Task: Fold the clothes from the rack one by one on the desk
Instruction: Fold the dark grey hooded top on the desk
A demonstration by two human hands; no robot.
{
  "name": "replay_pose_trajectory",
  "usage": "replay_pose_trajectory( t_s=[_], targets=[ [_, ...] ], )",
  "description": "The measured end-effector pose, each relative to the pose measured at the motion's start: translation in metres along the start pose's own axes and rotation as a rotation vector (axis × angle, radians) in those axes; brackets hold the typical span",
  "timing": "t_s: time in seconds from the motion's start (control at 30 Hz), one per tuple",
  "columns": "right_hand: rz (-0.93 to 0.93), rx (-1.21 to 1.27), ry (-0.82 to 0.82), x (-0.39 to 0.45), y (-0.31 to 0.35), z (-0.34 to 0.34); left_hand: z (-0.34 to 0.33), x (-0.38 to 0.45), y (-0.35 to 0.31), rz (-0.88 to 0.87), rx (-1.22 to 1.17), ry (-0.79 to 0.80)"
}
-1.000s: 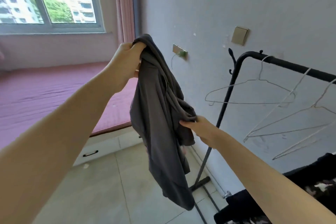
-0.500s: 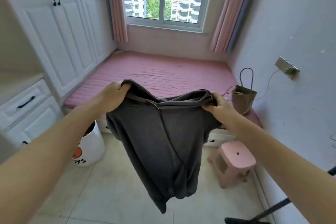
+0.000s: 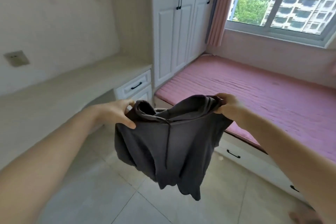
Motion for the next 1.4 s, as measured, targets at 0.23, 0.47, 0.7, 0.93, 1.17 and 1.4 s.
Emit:
replay_pose_trajectory(
  t_s=[0.23,0.47,0.7,0.93,1.17,1.4],
  targets=[
    [0.116,0.057,0.313,0.068,0.084,-0.156,0.065,-0.059,0.136,0.282,-0.049,-0.329],
    [0.332,-0.052,0.667,0.106,0.151,-0.296,0.062,-0.121,0.243,0.653,-0.073,-0.301],
    [0.453,-0.003,0.971,0.118,0.218,-0.398,0.048,-0.187,0.261,0.626,-0.651,-0.620],
    [0.429,0.090,1.259,0.094,0.267,-0.481,0.038,-0.246,0.282,0.698,-0.839,-0.915],
    [0.542,0.121,1.411,0.068,0.314,-0.567,0.065,-0.318,0.334,0.836,-0.746,-1.228],
    [0.827,-0.028,1.369,0.051,0.376,-0.669,0.122,-0.346,0.411,0.889,-0.283,-1.163]
  ],
)
Point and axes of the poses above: each hand's wrist, its own x-axis towards the middle knuckle, its own z-axis out of the back of the hand, y = z × x, the point moved 9 cm from there along x, towards the middle knuckle, and after that the axes turned 12 degrees about x, right-handed, at the moved point
